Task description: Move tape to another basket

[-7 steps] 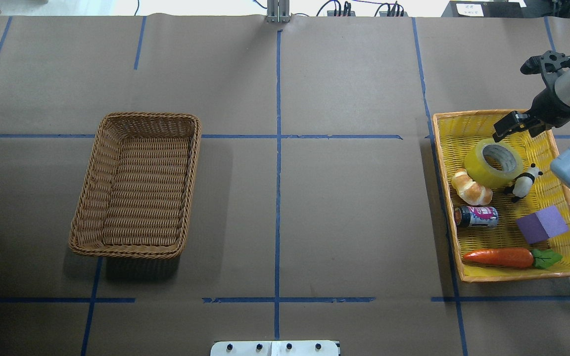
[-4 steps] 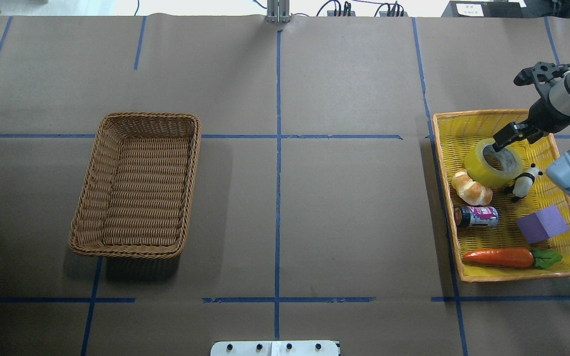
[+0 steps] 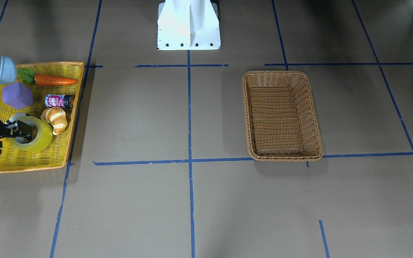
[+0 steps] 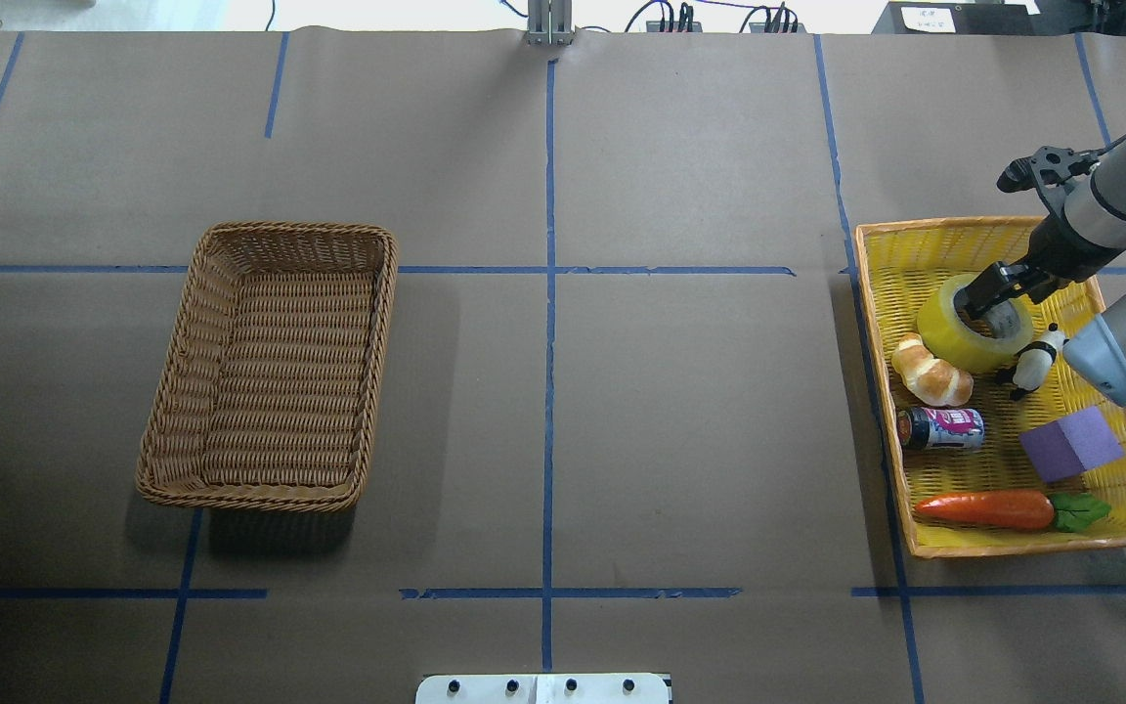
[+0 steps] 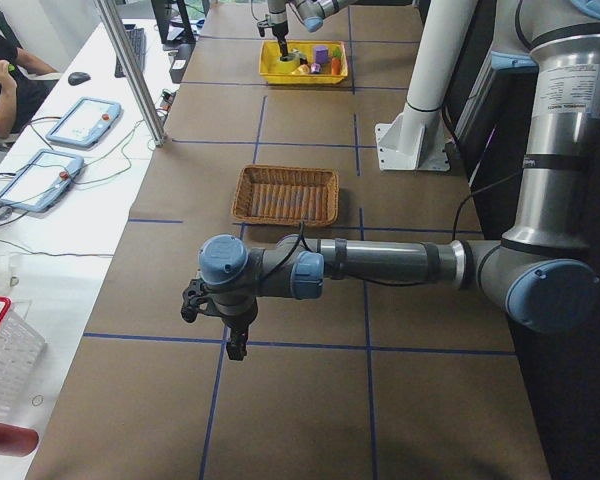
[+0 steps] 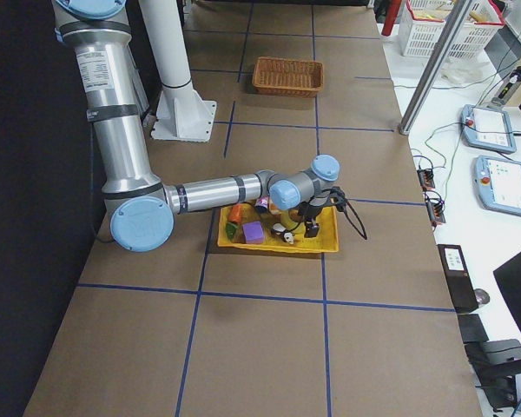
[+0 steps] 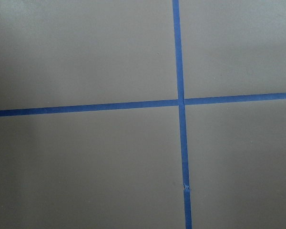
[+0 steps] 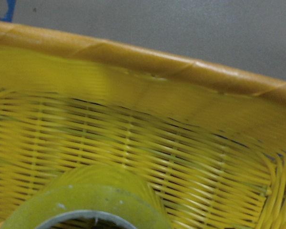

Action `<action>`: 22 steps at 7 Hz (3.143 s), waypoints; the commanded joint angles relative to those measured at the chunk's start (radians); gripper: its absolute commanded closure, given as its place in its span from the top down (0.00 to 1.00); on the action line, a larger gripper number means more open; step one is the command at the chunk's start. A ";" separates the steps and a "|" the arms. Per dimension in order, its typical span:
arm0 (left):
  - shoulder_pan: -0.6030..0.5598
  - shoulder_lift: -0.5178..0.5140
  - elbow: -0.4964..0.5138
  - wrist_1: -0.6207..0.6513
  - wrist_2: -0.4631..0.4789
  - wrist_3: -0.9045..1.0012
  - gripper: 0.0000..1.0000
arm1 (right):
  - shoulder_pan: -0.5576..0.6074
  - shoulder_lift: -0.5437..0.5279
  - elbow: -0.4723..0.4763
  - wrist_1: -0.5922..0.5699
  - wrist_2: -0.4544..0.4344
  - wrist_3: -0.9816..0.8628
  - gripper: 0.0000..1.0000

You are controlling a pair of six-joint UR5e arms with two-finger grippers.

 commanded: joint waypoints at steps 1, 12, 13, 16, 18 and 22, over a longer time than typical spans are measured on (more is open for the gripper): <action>0.000 -0.002 0.002 0.002 0.000 0.000 1.00 | 0.004 -0.003 0.000 0.001 0.000 -0.026 0.17; 0.043 -0.093 -0.023 -0.015 -0.054 -0.093 1.00 | 0.087 0.159 0.253 0.004 0.306 0.537 0.00; 0.088 -0.132 -0.028 -0.038 -0.094 -0.194 1.00 | 0.058 0.187 0.288 0.006 0.296 0.651 0.00; 0.251 -0.147 -0.048 -0.413 -0.158 -0.734 1.00 | -0.078 0.223 0.390 0.060 0.159 0.895 0.00; 0.387 -0.153 -0.060 -0.665 -0.151 -1.092 1.00 | -0.319 0.205 0.383 0.399 -0.149 1.226 0.00; 0.547 -0.218 -0.283 -0.757 -0.146 -1.631 1.00 | -0.451 0.045 0.383 0.895 -0.302 1.445 0.01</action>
